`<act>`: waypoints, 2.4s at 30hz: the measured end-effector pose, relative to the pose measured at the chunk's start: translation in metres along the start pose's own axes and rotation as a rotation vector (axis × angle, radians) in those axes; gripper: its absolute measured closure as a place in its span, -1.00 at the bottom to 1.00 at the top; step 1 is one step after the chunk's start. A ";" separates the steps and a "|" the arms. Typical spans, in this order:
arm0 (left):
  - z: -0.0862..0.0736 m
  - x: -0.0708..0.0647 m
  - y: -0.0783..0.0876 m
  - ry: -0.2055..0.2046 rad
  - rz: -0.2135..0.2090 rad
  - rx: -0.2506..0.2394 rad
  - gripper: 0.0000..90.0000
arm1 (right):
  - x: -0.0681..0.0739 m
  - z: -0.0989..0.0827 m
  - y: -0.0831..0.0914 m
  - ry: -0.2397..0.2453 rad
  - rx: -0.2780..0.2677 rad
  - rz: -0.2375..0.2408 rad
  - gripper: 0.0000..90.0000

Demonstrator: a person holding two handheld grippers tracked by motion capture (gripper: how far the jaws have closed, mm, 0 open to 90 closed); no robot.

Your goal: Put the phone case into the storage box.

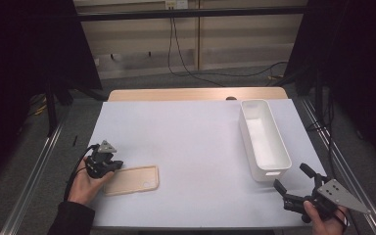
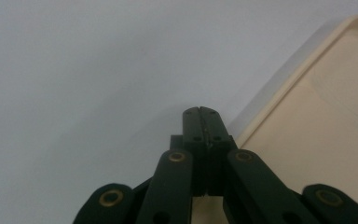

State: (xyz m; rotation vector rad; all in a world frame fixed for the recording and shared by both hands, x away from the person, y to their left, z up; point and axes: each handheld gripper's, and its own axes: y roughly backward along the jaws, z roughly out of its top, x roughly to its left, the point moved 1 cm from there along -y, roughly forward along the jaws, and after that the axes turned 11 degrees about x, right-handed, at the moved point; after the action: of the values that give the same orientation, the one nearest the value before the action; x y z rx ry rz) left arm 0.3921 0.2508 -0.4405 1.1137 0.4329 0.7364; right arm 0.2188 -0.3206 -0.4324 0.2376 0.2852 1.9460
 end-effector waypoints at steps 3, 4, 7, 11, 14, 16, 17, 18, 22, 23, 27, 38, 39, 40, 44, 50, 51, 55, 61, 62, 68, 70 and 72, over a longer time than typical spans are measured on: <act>-0.004 0.000 0.002 -0.004 -0.008 0.001 1.00 | 0.000 0.000 0.000 -0.001 -0.001 0.000 -1.00; -0.005 0.000 0.003 -0.004 -0.007 0.002 1.00 | 0.000 0.000 0.000 -0.001 0.000 0.000 -1.00; -0.009 0.000 0.005 -0.006 -0.006 0.007 1.00 | 0.000 0.000 -0.001 -0.001 0.000 0.002 -1.00; -0.016 0.000 0.008 0.010 -0.016 -0.008 1.00 | 0.000 0.000 -0.001 -0.002 0.000 0.002 -1.00; -0.020 -0.001 0.010 0.003 -0.014 -0.003 1.00 | 0.001 0.000 -0.001 0.000 0.000 0.003 -1.00; -0.021 -0.002 0.010 0.005 -0.009 -0.003 1.00 | 0.001 0.000 -0.001 -0.001 0.000 0.004 -1.00; -0.021 -0.003 0.010 0.019 -0.013 -0.008 1.00 | 0.001 0.000 -0.001 -0.001 0.000 0.003 -1.00; -0.021 -0.003 0.010 0.020 -0.008 -0.008 1.00 | 0.001 0.000 -0.001 0.000 0.000 0.003 -1.00; -0.024 -0.007 0.011 0.023 0.002 -0.012 1.00 | 0.001 0.001 -0.002 0.002 -0.001 0.007 -1.00; -0.024 -0.007 0.011 0.023 0.002 -0.012 1.00 | 0.001 0.001 -0.002 0.001 0.000 0.007 -1.00; -0.025 -0.010 0.012 0.019 0.008 -0.010 1.00 | 0.001 0.001 -0.002 0.000 -0.001 0.007 -1.00; -0.028 -0.021 0.014 0.004 -0.001 -0.014 1.00 | 0.001 0.001 -0.002 0.001 -0.002 0.006 -1.00; -0.028 -0.021 0.014 0.004 -0.001 -0.014 1.00 | 0.001 0.001 -0.002 0.001 -0.002 0.006 -1.00; -0.029 -0.022 0.014 0.004 -0.005 -0.014 1.00 | 0.001 0.001 -0.002 0.001 -0.002 0.007 -1.00; -0.030 -0.023 0.014 0.015 -0.001 -0.022 1.00 | 0.001 0.001 -0.002 0.002 -0.002 0.007 -1.00; -0.030 -0.026 0.015 0.010 -0.003 -0.015 1.00 | 0.002 0.001 -0.002 0.001 -0.001 0.008 -1.00; -0.030 -0.027 0.015 0.003 -0.004 -0.010 1.00 | 0.002 0.001 -0.002 0.001 -0.001 0.008 -1.00; -0.032 -0.031 0.016 0.007 -0.012 -0.018 1.00 | 0.001 0.001 -0.002 0.000 -0.001 0.008 -1.00; -0.030 -0.033 0.016 0.004 -0.008 -0.012 1.00 | 0.002 0.001 -0.003 -0.002 -0.003 0.009 -1.00; -0.030 -0.034 0.016 0.005 -0.010 -0.011 1.00 | 0.002 0.001 -0.003 -0.002 -0.002 0.008 -1.00; -0.032 -0.036 0.017 -0.003 -0.025 -0.011 1.00 | 0.002 0.001 -0.002 -0.001 -0.001 0.009 -1.00; -0.033 -0.037 0.017 0.003 -0.030 -0.014 1.00 | 0.001 0.001 -0.003 0.000 -0.002 0.008 -1.00; -0.032 -0.038 0.017 0.004 -0.030 -0.012 1.00 | 0.002 0.001 -0.003 0.000 -0.003 0.008 -1.00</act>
State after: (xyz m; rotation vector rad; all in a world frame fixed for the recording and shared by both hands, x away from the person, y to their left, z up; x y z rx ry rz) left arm 0.3398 0.2487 -0.4394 1.0925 0.4474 0.7144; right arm 0.2209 -0.3179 -0.4323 0.2374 0.2820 1.9544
